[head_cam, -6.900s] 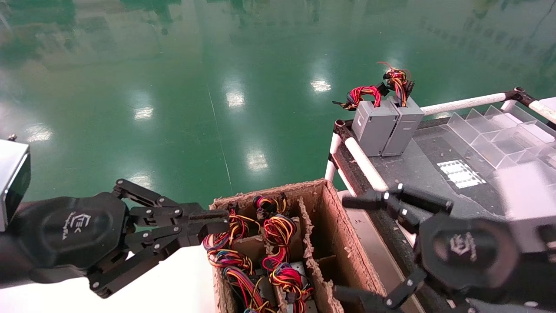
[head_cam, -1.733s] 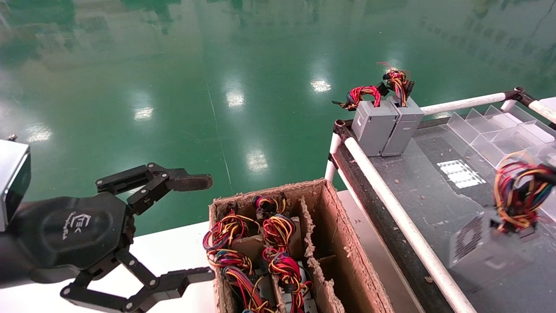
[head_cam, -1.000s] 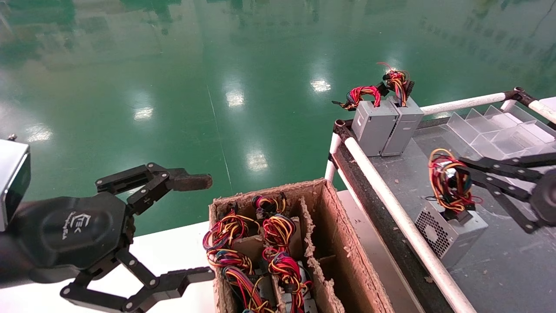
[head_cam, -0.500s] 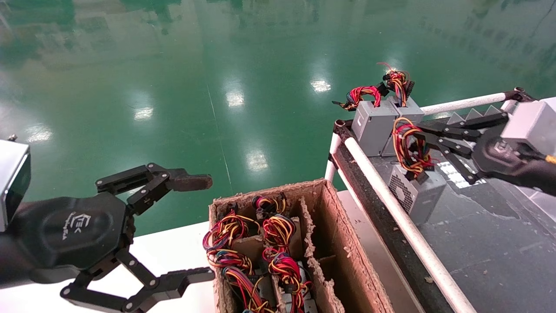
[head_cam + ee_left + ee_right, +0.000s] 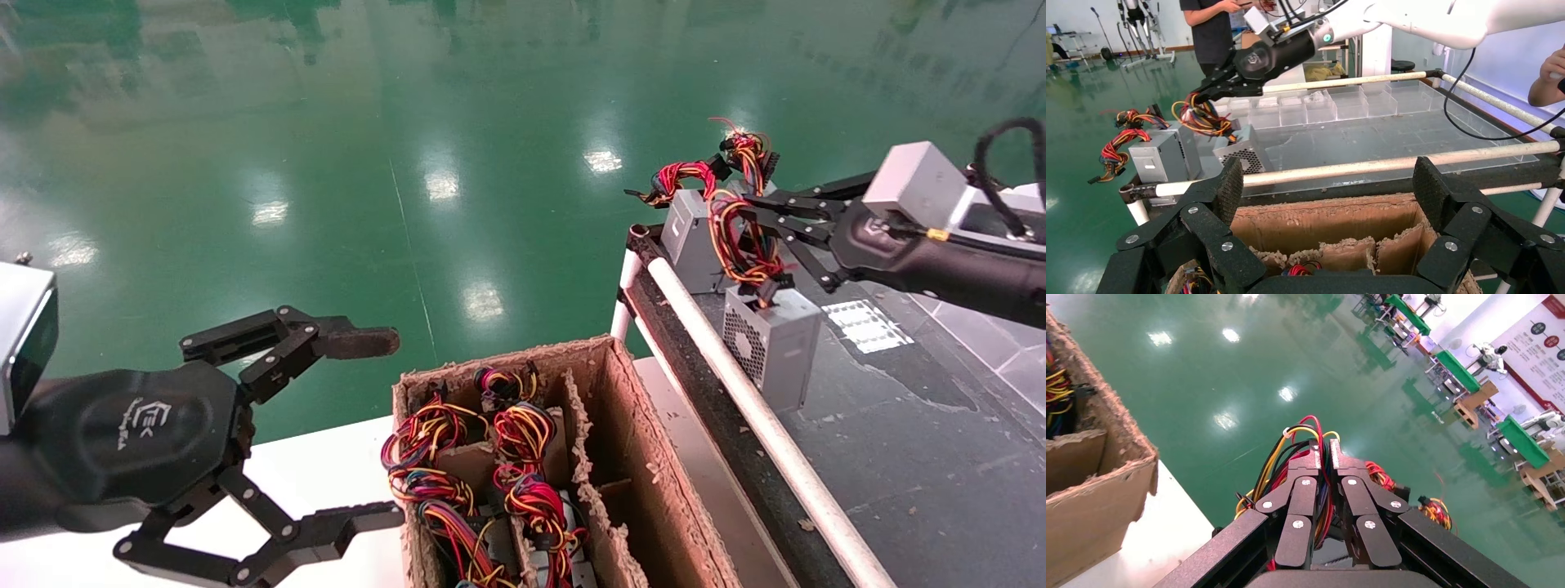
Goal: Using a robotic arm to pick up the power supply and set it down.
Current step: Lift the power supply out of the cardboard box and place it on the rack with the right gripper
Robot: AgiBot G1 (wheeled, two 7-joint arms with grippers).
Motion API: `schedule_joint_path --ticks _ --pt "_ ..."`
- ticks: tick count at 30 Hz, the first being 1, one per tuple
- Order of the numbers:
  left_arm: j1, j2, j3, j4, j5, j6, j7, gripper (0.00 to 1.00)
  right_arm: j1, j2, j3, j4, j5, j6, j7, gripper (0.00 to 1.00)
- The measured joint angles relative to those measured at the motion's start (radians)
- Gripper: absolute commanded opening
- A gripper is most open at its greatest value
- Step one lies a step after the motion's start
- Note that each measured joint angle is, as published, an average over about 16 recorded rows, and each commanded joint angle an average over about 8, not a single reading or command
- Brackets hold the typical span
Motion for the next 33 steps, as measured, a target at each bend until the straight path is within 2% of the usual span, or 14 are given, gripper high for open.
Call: schedule_joint_path --ticks 13,31,32,33 --pt "0.0 0.0 0.0 0.0 0.0 0.0 0.0 1.0 0.12 -0.098 -0.02 -0.186 -0.039 -0.005 -0.117 0.0" --pt "0.0 0.0 0.0 0.0 0.0 0.0 0.0 1.0 0.229 -0.173 -0.038 -0.415 -0.072 -0.035 -0.259 0.0" --pt "0.0 0.0 0.0 0.0 0.0 0.0 0.0 1.0 0.233 -0.175 -0.039 -0.426 -0.073 -0.038 -0.265 0.06" --pt "0.0 0.0 0.0 0.0 0.0 0.0 0.0 1.0 0.237 -0.176 -0.039 -0.437 -0.073 -0.041 -0.271 0.18"
